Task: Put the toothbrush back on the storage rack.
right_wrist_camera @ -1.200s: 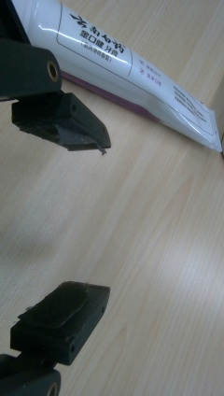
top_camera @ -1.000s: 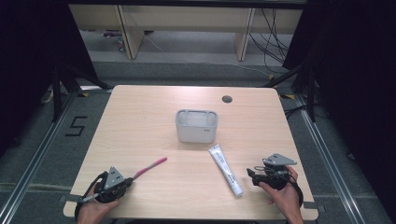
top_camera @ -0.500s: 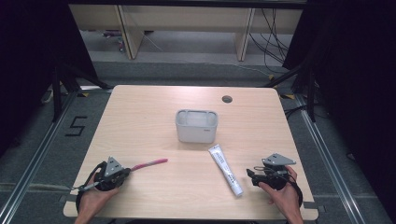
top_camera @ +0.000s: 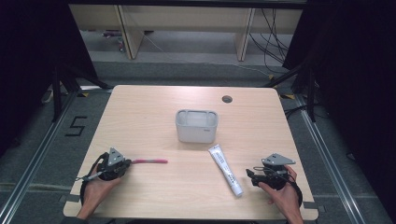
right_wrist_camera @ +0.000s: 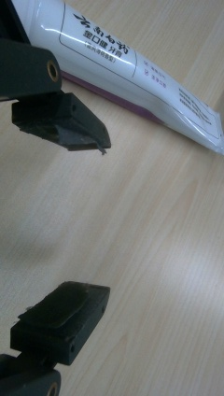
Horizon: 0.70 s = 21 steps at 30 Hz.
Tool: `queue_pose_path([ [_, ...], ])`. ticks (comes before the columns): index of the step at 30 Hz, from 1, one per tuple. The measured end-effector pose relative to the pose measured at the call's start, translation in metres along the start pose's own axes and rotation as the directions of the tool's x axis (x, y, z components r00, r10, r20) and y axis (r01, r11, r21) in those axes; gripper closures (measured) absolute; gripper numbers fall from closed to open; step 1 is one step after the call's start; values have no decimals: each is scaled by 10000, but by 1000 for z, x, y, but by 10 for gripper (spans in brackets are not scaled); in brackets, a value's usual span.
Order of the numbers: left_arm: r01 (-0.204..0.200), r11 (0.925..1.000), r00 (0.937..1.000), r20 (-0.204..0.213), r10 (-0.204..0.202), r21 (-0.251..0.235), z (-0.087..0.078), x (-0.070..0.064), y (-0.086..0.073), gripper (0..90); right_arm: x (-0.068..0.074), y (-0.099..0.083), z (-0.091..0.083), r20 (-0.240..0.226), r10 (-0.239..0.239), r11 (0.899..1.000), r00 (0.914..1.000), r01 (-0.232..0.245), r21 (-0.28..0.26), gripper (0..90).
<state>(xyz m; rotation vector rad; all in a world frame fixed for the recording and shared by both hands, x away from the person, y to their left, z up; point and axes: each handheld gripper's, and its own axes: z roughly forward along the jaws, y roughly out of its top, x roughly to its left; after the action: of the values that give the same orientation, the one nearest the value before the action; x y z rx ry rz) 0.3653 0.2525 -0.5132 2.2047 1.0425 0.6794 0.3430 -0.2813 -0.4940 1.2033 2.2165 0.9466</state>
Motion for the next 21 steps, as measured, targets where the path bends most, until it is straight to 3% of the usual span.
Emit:
queue_pose_path([
  [5, 126, 9999, 9999, -97, -127, -91, 7, 2, 7, 894, 0, 0, 0, 5, 39, 10000, 10000, -39, -17, 250],
  [6, 94, 10000, 9999, -96, -95, -19, 8, 2, 8, 894, 1, 0, 0, -107, 236, 9997, 9997, -235, 69, 250],
  [12, 104, 9999, 9999, -115, -104, -25, 18, 4, 17, 894, 0, 0, 0, -21, 38, 10000, 10000, -38, -33, 250],
  [14, 317, 9995, 9994, -138, -317, -31, 20, 3, 20, 894, -1, 0, 1, -12, 18, 10000, 10000, -18, -51, 250],
  [15, 160, 9999, 9998, -124, -161, -65, 22, 5, 22, 894, -1, 0, 1, -28, 0, 10000, 10000, 0, -40, 250],
  [19, 213, 9998, 9997, -73, -213, -33, 31, 1, 29, 893, -2, 0, 2, -72, -105, 9999, 9999, 104, -106, 250],
  [20, 173, 9998, 9998, -70, -173, -63, 33, 1, 30, 893, 0, 1, 1, -86, 167, 9999, 9998, -167, -5, 250],
  [21, 185, 9998, 9998, -49, -185, -30, 35, -1, 33, 893, -1, 0, 2, -37, -50, 10000, 10000, 49, -73, 250],
])
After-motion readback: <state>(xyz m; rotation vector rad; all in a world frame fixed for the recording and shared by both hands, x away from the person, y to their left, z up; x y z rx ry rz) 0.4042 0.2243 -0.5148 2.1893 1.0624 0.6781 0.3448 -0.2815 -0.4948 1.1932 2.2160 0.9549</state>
